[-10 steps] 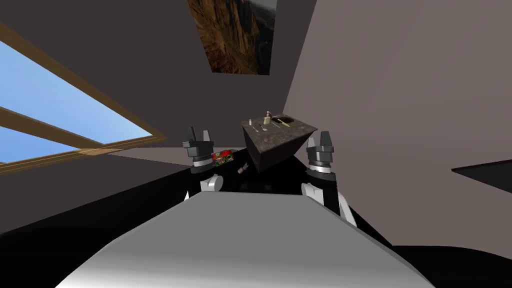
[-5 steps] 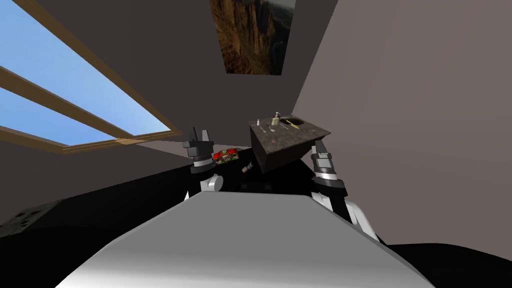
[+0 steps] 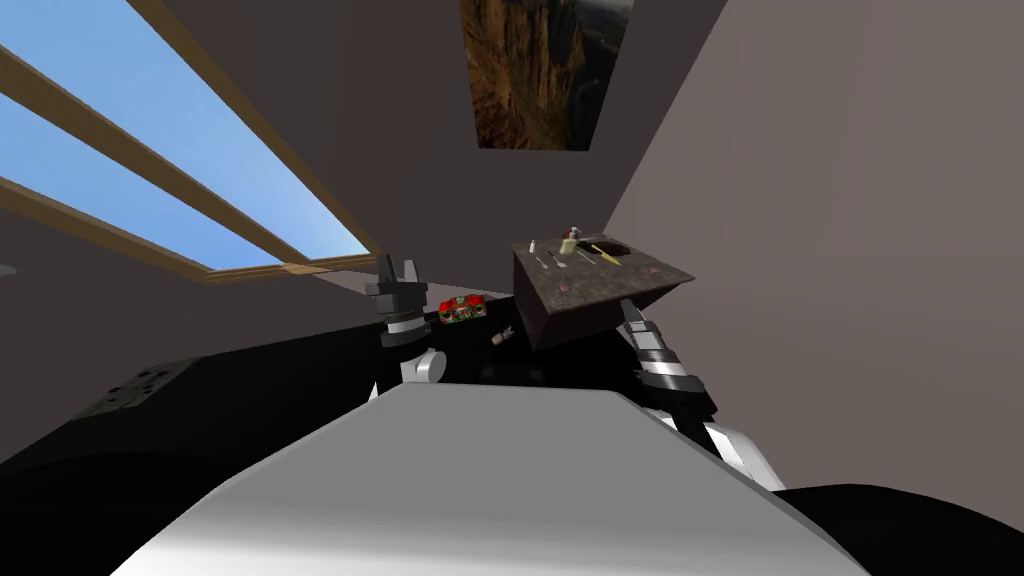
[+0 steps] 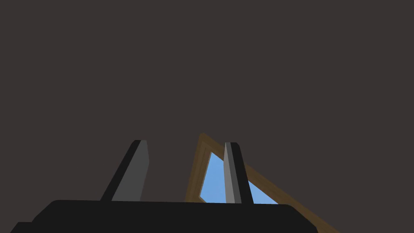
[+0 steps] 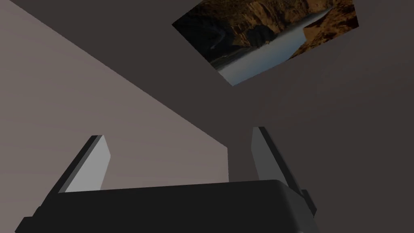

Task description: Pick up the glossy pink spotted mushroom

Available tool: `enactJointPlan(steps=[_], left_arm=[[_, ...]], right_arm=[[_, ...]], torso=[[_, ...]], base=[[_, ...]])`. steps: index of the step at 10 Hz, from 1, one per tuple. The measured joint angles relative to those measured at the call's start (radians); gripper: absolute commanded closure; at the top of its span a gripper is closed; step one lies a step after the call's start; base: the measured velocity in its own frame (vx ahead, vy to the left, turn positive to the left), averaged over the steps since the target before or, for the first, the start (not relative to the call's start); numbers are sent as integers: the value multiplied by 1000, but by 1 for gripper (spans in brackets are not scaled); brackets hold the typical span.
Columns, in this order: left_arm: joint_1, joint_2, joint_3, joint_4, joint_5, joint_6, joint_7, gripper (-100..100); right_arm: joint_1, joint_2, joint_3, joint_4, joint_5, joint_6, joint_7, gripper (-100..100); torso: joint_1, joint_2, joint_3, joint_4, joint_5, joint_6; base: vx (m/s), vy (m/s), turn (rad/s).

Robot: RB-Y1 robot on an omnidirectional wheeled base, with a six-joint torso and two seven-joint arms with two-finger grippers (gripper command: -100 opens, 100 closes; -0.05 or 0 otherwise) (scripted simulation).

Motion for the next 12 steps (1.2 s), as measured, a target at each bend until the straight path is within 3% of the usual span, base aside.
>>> enactJointPlan(steps=[4,12], left_arm=[[0,0,0,0,0,0,0,0],[0,0,0,0,0,0,0,0]], right_arm=[[103,-75,-58,28,114,24,41,-100],[288,-194,-122,55,316,71,121,-100]], torso=[[-1,-2,-1,0,0,0],[-2,-1,-1,0,0,1]], base=[[63,46,155],[75,28,153]])
